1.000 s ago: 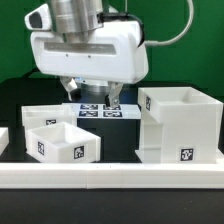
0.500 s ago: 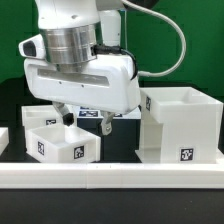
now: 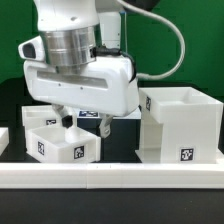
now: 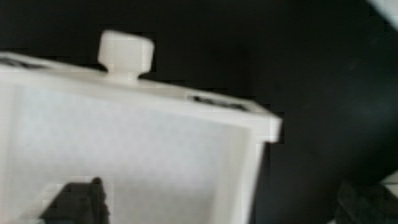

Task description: Assemble drawer

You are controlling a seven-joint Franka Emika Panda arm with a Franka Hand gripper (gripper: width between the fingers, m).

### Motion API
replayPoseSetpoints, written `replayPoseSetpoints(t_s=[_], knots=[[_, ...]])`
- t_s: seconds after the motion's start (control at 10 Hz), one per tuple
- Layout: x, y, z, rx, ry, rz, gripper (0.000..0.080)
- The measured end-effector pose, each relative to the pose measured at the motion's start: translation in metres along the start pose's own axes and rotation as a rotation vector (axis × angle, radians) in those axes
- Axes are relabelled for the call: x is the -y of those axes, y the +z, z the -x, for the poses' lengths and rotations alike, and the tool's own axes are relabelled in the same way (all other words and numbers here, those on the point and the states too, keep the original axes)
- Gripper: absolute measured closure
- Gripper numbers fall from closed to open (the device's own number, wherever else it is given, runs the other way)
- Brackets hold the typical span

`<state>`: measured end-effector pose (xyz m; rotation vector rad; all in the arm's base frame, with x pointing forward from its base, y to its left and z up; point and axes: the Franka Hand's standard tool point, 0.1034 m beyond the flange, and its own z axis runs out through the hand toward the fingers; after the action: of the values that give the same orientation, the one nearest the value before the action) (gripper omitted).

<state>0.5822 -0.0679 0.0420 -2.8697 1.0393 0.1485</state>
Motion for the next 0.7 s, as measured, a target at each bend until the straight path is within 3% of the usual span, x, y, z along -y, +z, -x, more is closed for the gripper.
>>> replayPoseSetpoints(t_s=[0.3, 0.7], knots=[[0.001, 0.019, -0.001, 0.008, 0.008, 0.016, 0.0150], [0.002, 0.025, -0.003, -0.009, 0.009, 0.013, 0.0150]])
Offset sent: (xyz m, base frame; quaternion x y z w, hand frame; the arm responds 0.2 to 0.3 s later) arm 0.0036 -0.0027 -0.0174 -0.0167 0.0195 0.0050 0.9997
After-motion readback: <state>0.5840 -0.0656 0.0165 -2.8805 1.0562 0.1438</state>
